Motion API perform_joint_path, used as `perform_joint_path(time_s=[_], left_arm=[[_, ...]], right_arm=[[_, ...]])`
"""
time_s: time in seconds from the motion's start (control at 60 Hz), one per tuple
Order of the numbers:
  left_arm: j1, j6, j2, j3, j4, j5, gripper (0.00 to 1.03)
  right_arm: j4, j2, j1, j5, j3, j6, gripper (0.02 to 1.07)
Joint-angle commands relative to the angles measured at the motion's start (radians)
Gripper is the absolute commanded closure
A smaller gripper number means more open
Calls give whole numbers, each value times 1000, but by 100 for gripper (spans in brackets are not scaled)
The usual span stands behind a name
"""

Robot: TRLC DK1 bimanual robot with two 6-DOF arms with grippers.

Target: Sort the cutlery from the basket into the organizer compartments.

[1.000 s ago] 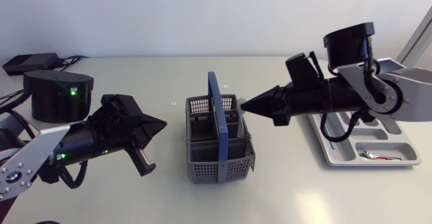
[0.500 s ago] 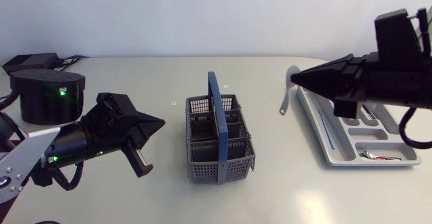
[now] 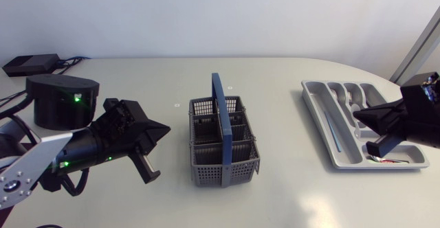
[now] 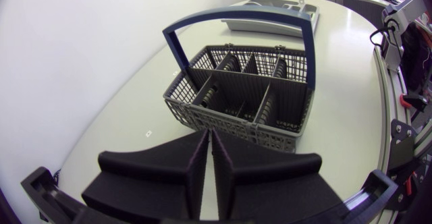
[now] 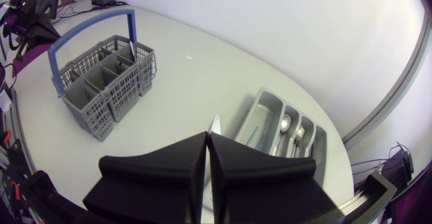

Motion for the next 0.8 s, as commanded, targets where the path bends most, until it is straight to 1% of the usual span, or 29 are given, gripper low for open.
perform_joint_path(time_s=[0.0, 0.117, 0.333, 0.433, 0.5, 0.6, 0.717, 0.783], left_arm=[[-19, -8, 26, 32, -7, -20, 95], [-41, -19, 39, 48, -15, -35, 95], [-99, -37, 56, 63, -18, -86, 96], [-117, -44, 56, 69, -25, -101, 96], [-120, -44, 55, 69, -29, -104, 96], [-117, -44, 44, 68, -39, -104, 96], [-114, -44, 39, 63, -41, -104, 96], [-113, -42, 39, 61, -41, -104, 96]], right_arm=[[22, 7, -87, -32, -55, -109, 101], [64, 67, -235, -79, -81, -221, 101], [131, 183, -386, -112, -94, -347, 101], [208, 264, -451, -119, -109, -400, 101], [246, 312, -477, -116, -112, -425, 101], [320, 435, -518, -105, -106, -466, 101], [342, 514, -543, -88, -92, -506, 101], [392, 574, -551, -65, -89, -514, 101]])
